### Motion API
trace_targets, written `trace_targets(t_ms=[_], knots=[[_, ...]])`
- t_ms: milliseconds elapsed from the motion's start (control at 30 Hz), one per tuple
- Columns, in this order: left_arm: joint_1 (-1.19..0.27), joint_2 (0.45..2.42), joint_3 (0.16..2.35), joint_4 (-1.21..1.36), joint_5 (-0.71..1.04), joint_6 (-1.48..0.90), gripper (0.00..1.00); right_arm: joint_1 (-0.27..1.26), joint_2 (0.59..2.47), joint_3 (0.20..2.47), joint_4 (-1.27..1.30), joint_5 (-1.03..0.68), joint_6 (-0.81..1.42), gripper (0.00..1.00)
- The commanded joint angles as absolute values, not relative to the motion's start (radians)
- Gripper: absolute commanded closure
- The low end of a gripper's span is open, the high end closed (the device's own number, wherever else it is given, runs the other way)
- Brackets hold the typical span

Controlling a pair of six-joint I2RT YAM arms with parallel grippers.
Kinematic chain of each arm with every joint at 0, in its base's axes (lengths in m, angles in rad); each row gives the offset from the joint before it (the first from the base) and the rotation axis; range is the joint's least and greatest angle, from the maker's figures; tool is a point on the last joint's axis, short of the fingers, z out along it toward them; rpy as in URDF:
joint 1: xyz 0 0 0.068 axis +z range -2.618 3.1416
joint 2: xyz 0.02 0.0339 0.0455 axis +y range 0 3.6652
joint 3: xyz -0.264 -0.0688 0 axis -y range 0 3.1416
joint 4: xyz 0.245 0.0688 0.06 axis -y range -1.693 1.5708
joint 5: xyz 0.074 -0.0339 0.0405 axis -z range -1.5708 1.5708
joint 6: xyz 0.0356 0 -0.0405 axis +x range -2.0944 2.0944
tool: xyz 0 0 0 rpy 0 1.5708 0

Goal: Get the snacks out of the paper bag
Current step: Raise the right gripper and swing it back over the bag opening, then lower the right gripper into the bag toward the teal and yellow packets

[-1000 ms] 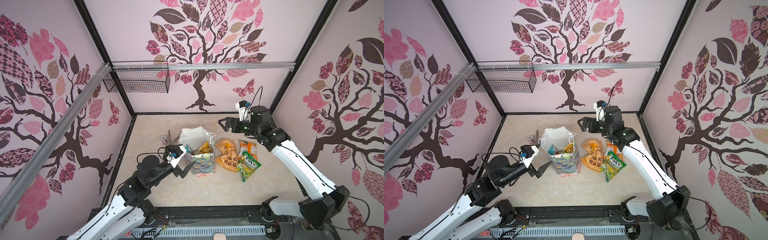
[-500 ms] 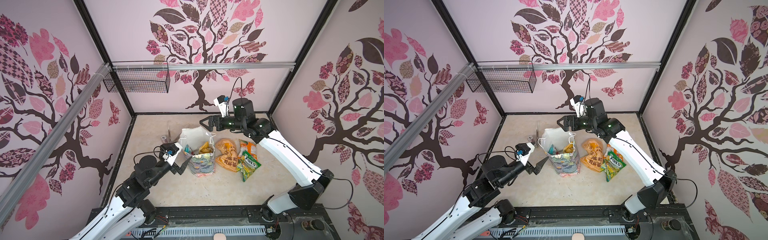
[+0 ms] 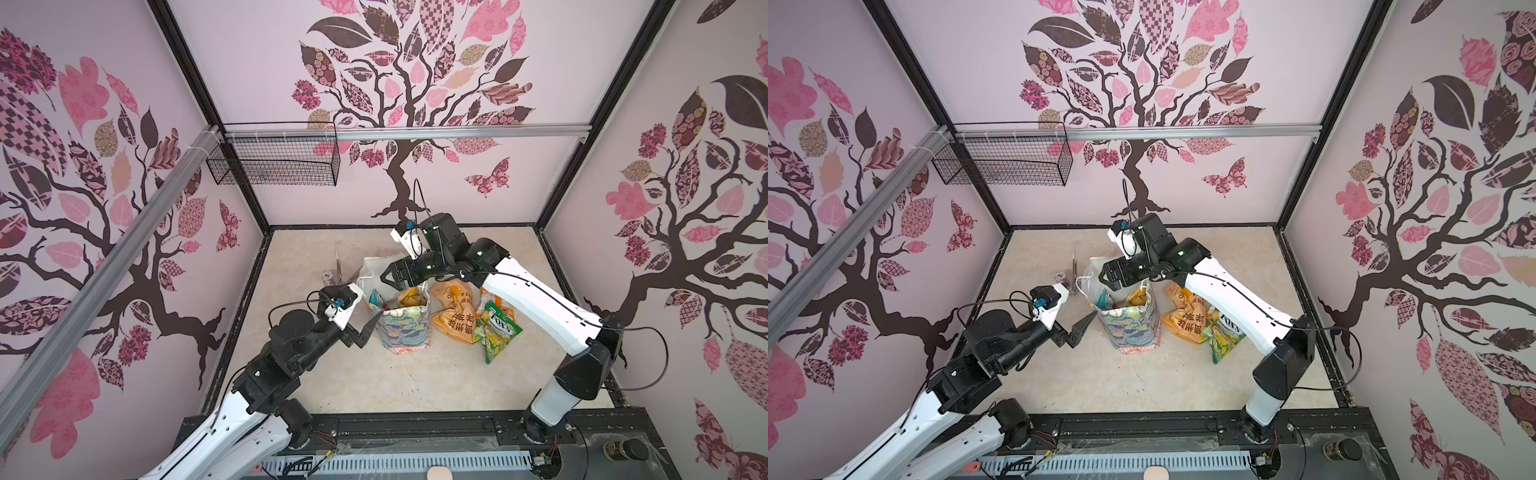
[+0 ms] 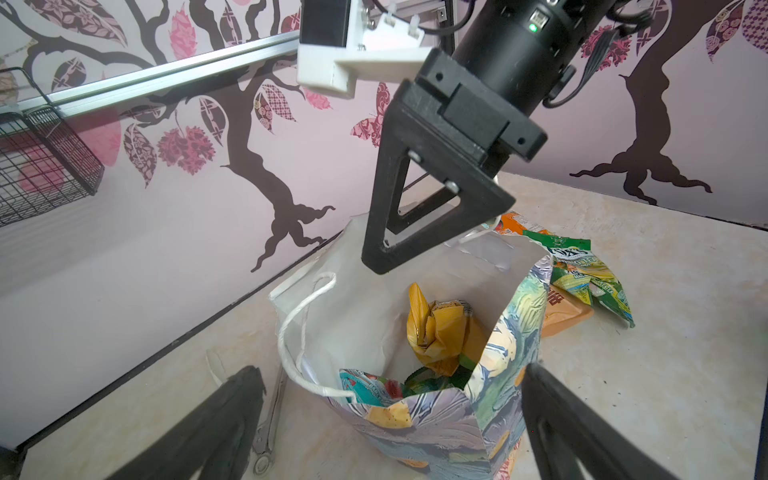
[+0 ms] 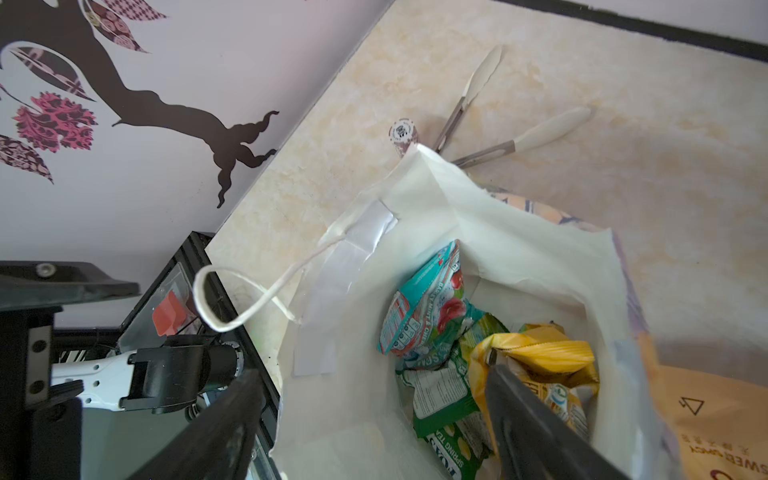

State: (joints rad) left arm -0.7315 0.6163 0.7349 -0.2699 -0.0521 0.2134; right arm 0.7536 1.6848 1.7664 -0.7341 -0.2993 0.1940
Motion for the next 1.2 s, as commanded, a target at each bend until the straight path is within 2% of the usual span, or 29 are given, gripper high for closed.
trace_targets(t_ms=[0, 233, 567, 1167], knots=[[-0.723, 0.614, 0.729, -0.244, -0.061, 0.214, 0.02, 0.767, 1.727, 1.786, -0.811, -0.260, 0.144, 0.17], [-0.717, 0.617, 0.731, -0.244, -0.057, 0.213, 0.02, 0.811, 1.800, 1.814, -0.865, -0.137, 0.113, 0.21], [-0.713, 0.600, 0.727, -0.245, -0.068, 0.219, 0.02, 0.847, 1.876, 1.784, -0.833, -0.019, 0.101, 0.19], [-0.711, 0.601, 0.729, -0.245, -0.067, 0.218, 0.02, 0.850, 1.935, 1.646, -0.704, 0.025, 0.089, 0.19]])
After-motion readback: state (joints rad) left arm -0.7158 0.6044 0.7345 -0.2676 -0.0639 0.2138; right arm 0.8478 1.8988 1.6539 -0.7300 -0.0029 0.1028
